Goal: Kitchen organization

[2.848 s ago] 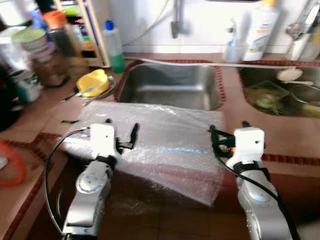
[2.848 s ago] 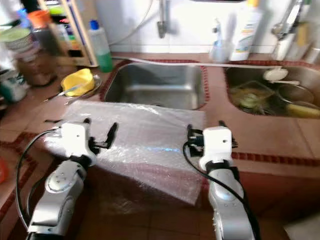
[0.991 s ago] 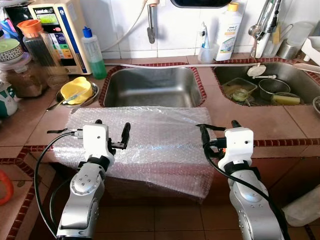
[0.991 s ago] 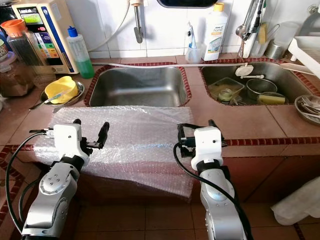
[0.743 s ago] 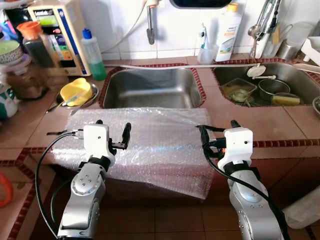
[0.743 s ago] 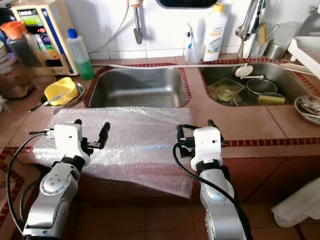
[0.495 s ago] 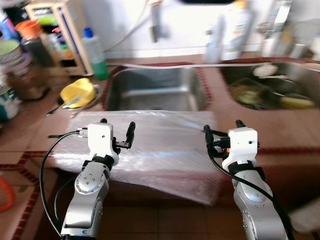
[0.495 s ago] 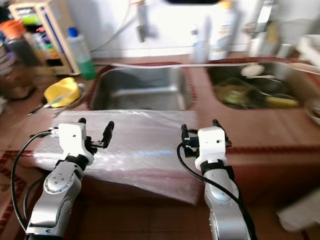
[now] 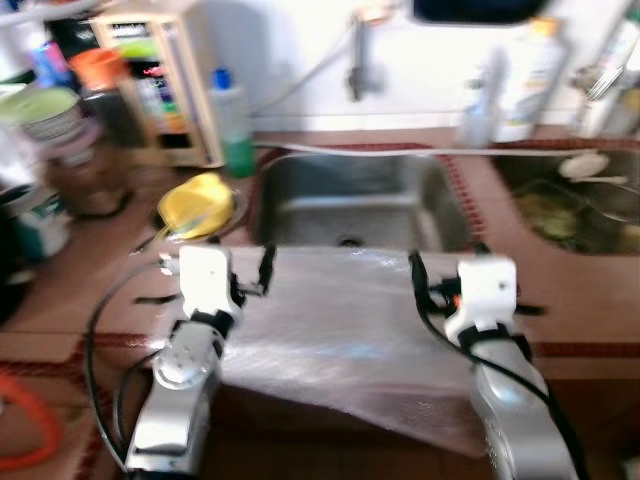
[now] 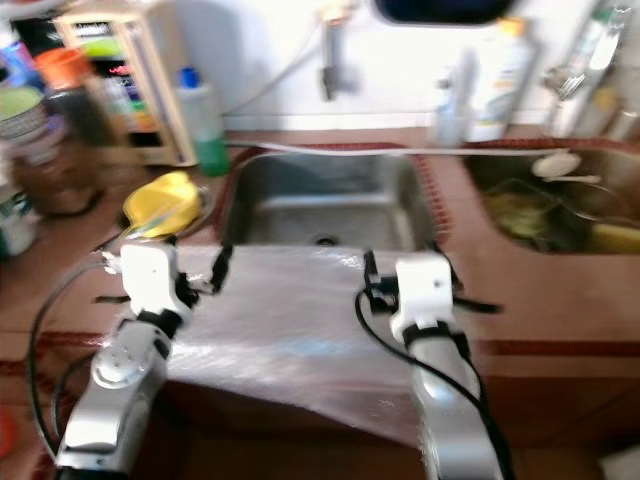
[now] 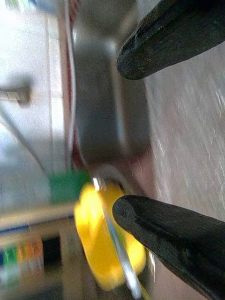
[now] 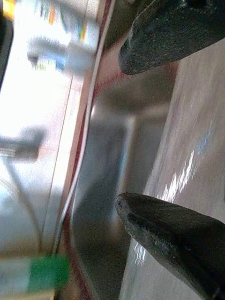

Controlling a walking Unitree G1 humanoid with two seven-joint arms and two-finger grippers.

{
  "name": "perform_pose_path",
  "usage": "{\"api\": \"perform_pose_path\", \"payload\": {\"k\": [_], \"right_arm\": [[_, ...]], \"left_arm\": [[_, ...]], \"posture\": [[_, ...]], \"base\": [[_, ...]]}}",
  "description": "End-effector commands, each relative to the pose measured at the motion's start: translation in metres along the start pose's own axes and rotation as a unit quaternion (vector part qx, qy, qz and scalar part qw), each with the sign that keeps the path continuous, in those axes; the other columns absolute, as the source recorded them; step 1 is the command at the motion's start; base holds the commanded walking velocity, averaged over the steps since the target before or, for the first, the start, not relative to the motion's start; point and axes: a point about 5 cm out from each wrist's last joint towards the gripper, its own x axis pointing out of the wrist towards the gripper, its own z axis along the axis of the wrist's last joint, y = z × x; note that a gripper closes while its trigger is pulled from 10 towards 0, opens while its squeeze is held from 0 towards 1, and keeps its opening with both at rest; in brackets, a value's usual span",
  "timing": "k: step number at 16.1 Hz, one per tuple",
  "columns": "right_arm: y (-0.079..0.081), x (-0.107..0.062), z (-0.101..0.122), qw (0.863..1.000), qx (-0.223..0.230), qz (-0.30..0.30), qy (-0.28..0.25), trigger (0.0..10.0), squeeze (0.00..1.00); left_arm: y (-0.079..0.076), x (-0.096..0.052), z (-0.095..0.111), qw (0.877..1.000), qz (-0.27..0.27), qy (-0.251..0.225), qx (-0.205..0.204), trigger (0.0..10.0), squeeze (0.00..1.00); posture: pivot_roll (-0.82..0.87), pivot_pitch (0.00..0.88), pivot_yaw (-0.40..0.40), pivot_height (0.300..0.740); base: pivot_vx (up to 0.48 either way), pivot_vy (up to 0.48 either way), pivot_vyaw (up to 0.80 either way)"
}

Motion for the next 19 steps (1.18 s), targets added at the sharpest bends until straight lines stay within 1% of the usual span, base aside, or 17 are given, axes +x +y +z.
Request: {"api": "perform_pose_path", "payload": {"k": [1,5,7,15,19], "right_arm": [[0.0021,-0.0005,0.0000,1.000,0.000,0.005,0.001,10.0,0.00],[0.0004,-0.0005,0.0002,1.000,-0.003,0.000,0.001,10.0,0.00],[0.0003,-0.0004,0.0004,1.000,-0.003,-0.001,0.001,10.0,0.00],[0.0003,0.0001,0.0002,1.000,-0.003,-0.003,0.002,10.0,0.00],[0.0015,0.0004,0.0004,1.000,0.001,0.002,-0.001,10.0,0.00]], "left_arm": [[0.0032,-0.0012,-0.0004,1.000,0.008,0.002,0.004,10.0,0.00],[-0.0020,0.0000,0.0003,1.000,-0.002,-0.002,0.008,10.0,0.00],[-0.0020,0.0003,0.0003,1.000,-0.003,-0.002,0.007,10.0,0.00],[-0.0012,0.0000,-0.0019,1.000,-0.002,0.003,0.006,10.0,0.00],[0.0031,0.0009,-0.0003,1.000,0.018,-0.002,0.005,10.0,0.00]], "posture": [[0.02,0.020,0.066,0.740],[0.02,0.021,0.065,0.740],[0.01,0.021,0.065,0.740],[0.01,0.024,0.067,0.740],[0.02,0.023,0.068,0.740]], "base": [[0.000,0.000,0.00],[0.000,0.000,0.00],[0.000,-0.304,0.00],[0.000,-0.470,0.00],[0.000,0.000,0.00]]}}
